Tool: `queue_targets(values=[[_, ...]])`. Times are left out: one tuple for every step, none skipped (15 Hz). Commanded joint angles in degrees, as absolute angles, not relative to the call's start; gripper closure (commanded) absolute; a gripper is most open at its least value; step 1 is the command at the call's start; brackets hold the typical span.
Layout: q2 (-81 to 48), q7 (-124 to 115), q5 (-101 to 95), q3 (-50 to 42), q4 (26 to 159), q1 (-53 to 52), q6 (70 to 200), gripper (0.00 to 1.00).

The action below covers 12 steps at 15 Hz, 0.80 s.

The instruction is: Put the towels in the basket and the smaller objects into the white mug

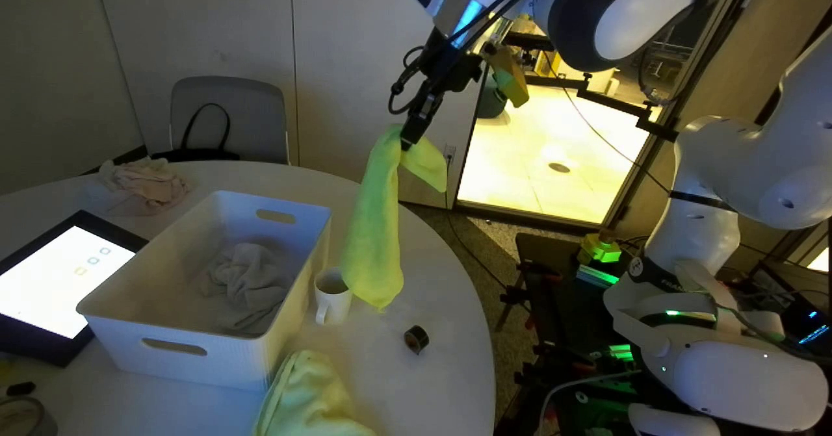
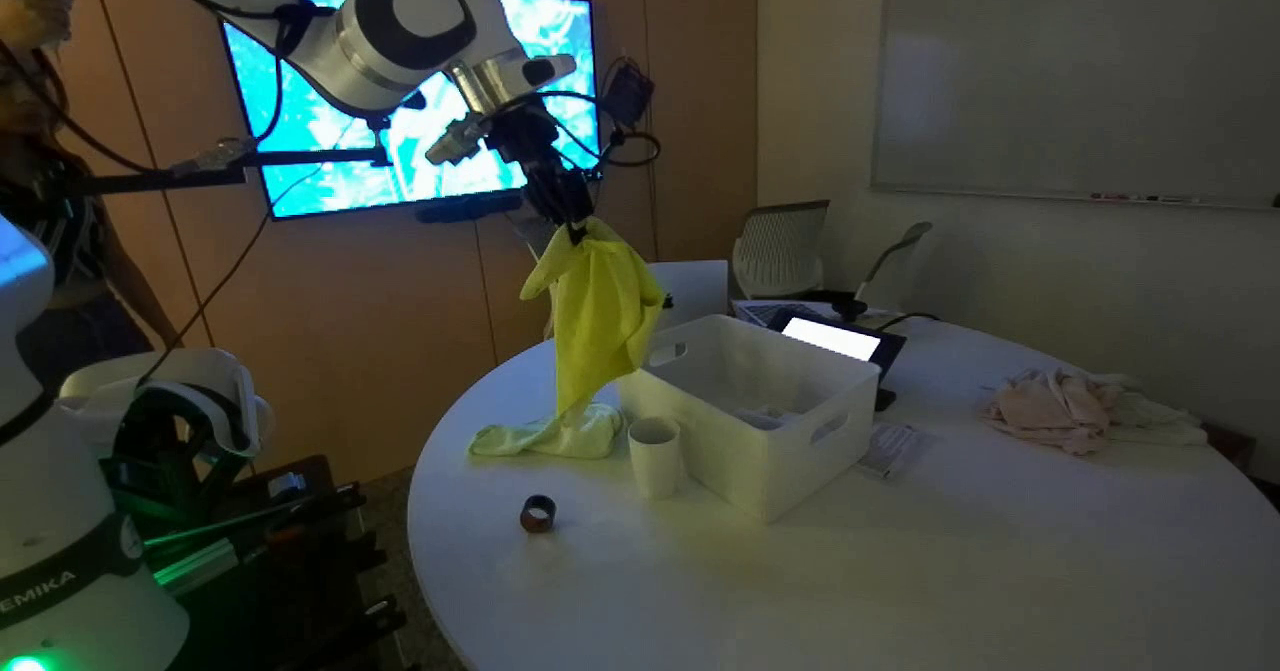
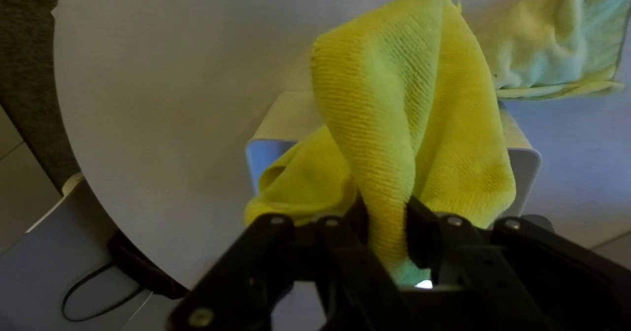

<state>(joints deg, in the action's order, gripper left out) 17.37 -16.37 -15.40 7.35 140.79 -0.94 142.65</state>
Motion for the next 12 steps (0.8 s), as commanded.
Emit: queue_targets(values=[[16.49, -18.52, -15.09, 9.14, 135.11, -0.57, 138.86, 0.97], [15.48, -19.48, -15.46, 9.63, 133.3, -0.45, 138.32, 0.97], [14.4, -20.09, -15.58, 9.94, 131.52, -0.43, 137.72, 0.97], [13.26, -20.97, -16.04, 10.3, 129.71, -0.29, 137.16, 0.97], [11.96, -21.7, -16.19, 10.52, 127.91, -0.31, 136.8, 0.97], [10.39, -22.48, -16.38, 10.69, 125.95, -0.36, 136.5, 0.97], [8.72, -22.71, -16.44, 10.56, 124.13, -0.44, 136.45, 0.97], [6.83, -23.43, -16.83, 10.53, 122.14, -0.51, 136.48, 0.97], [4.94, -24.13, -17.06, 10.38, 120.24, -0.71, 136.63, 0.97], [3.12, -24.68, -17.3, 10.12, 118.33, -0.97, 136.61, 0.97], [1.06, -25.35, -17.25, 9.82, 116.35, -1.3, 136.91, 0.97], [-0.75, -26.37, -17.51, 9.49, 114.57, -1.6, 137.28, 0.97]])
